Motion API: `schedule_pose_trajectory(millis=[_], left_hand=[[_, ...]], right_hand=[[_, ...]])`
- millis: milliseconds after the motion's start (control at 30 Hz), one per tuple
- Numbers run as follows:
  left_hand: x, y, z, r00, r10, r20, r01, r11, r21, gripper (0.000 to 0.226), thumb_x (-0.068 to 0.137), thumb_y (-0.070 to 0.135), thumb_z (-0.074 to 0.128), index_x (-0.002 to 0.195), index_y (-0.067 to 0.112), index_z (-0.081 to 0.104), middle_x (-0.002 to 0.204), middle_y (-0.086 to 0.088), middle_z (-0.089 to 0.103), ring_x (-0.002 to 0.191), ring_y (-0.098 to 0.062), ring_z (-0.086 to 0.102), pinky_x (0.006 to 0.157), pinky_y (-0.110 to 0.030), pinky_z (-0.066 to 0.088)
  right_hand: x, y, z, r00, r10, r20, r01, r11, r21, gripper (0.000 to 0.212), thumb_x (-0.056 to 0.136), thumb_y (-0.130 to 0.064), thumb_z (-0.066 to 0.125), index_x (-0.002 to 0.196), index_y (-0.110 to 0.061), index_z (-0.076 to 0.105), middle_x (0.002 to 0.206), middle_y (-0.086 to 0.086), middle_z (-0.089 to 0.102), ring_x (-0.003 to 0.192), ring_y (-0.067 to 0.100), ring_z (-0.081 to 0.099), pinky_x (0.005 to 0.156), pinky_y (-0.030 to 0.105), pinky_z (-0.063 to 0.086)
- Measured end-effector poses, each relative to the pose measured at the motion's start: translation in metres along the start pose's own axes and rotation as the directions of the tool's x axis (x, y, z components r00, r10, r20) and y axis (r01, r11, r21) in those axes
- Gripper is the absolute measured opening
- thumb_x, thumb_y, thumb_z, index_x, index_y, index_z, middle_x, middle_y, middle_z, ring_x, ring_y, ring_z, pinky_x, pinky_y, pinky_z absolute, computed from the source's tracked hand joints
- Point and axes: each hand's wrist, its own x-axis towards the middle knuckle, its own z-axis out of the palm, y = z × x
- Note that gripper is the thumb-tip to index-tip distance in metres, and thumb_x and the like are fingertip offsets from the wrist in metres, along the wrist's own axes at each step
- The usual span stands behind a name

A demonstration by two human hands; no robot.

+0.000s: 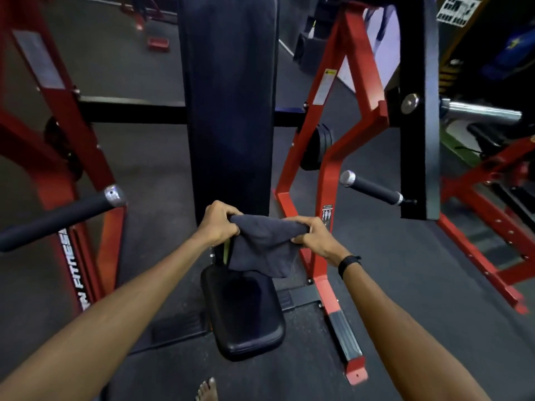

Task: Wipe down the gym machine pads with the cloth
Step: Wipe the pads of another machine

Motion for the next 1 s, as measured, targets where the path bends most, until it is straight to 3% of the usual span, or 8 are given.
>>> schedule_pose_trajectory(millis=[100, 267, 400, 533, 633, 767, 867, 1000], left_hand=[[-0.005, -0.010, 0.013, 0.993, -0.086, -0.077, 0.079, 0.993, -0.091, 0.045, 0.067, -0.020, 0.063, 0.096, 0.010, 0.079, 0.091, 0.001, 0.073, 0.090, -0.011, 0.066, 0.067, -0.014, 0.049], [-0.015, -0.025, 0.028, 0.979, -0.165, -0.123, 0.143, 0.975, -0.169, 0.051, 0.066, -0.018, 0.059, 0.107, 0.009, 0.074, 0.112, -0.004, 0.070, 0.109, -0.018, 0.063, 0.092, -0.027, 0.051], [-0.027, -0.023, 0.038, 0.959, -0.265, -0.097, 0.231, 0.935, -0.269, 0.055, 0.070, -0.019, 0.057, 0.115, 0.010, 0.068, 0.118, -0.004, 0.066, 0.112, -0.018, 0.061, 0.089, -0.026, 0.051], [-0.037, -0.010, 0.048, 0.949, -0.294, -0.111, 0.250, 0.920, -0.301, 0.050, 0.073, -0.018, 0.055, 0.110, 0.013, 0.067, 0.121, -0.006, 0.064, 0.116, -0.020, 0.058, 0.082, -0.028, 0.051], [-0.041, 0.002, 0.058, 0.932, -0.327, -0.157, 0.266, 0.911, -0.315, 0.048, 0.073, -0.018, 0.054, 0.109, 0.012, 0.067, 0.119, -0.007, 0.064, 0.114, -0.020, 0.058, 0.072, -0.025, 0.050], [-0.046, 0.006, 0.069, 0.894, -0.374, -0.248, 0.288, 0.902, -0.322, 0.043, 0.070, -0.015, 0.057, 0.100, 0.015, 0.066, 0.113, -0.011, 0.065, 0.104, -0.022, 0.061, 0.065, -0.027, 0.050], [-0.049, 0.007, 0.068, 0.822, -0.455, -0.341, 0.344, 0.876, -0.339, 0.039, 0.068, -0.013, 0.060, 0.093, 0.017, 0.065, 0.104, -0.010, 0.068, 0.095, -0.021, 0.064, 0.073, -0.035, 0.056], [-0.046, 0.007, 0.069, 0.800, -0.486, -0.352, 0.409, 0.870, -0.274, 0.034, 0.070, -0.010, 0.061, 0.091, 0.015, 0.066, 0.097, -0.009, 0.068, 0.083, -0.015, 0.062, 0.061, -0.022, 0.048]], right_hand=[[0.012, 0.018, 0.011, 0.999, -0.035, -0.026, 0.035, 0.999, -0.012, 0.056, 0.071, 0.028, 0.053, 0.117, 0.000, 0.070, 0.105, 0.007, 0.072, 0.092, 0.003, 0.066, 0.077, 0.017, 0.055], [0.029, 0.038, 0.021, 0.998, 0.055, 0.038, -0.056, 0.998, 0.010, 0.055, 0.073, 0.023, 0.066, 0.122, -0.003, 0.067, 0.107, 0.006, 0.067, 0.097, 0.015, 0.062, 0.068, 0.009, 0.050], [0.036, 0.049, 0.019, 0.976, 0.153, 0.154, -0.159, 0.987, 0.030, 0.048, 0.084, 0.001, 0.076, 0.128, -0.011, 0.063, 0.114, 0.006, 0.067, 0.086, 0.009, 0.061, 0.052, 0.010, 0.045], [0.043, 0.059, 0.007, 0.964, 0.152, 0.218, -0.176, 0.980, 0.091, 0.040, 0.087, -0.016, 0.079, 0.124, -0.016, 0.065, 0.118, 0.005, 0.068, 0.101, 0.021, 0.067, 0.065, 0.028, 0.054], [0.043, 0.064, -0.005, 0.958, 0.118, 0.262, -0.191, 0.942, 0.275, 0.033, 0.091, -0.026, 0.074, 0.122, -0.017, 0.068, 0.119, 0.007, 0.069, 0.100, 0.022, 0.068, 0.067, 0.028, 0.055], [0.045, 0.073, -0.008, 0.980, 0.086, 0.179, -0.157, 0.888, 0.432, 0.015, 0.095, -0.010, 0.067, 0.107, -0.017, 0.074, 0.116, 0.014, 0.072, 0.097, 0.022, 0.067, 0.072, 0.030, 0.055], [0.048, 0.078, -0.013, 0.990, 0.098, 0.101, -0.136, 0.851, 0.507, 0.027, 0.086, 0.008, 0.069, 0.099, -0.014, 0.075, 0.108, 0.014, 0.073, 0.098, 0.021, 0.067, 0.080, 0.028, 0.054], [0.050, 0.077, -0.017, 0.991, 0.067, 0.118, -0.121, 0.833, 0.541, 0.032, 0.081, 0.018, 0.067, 0.094, -0.010, 0.074, 0.094, 0.011, 0.072, 0.096, 0.019, 0.068, 0.079, 0.021, 0.054]])
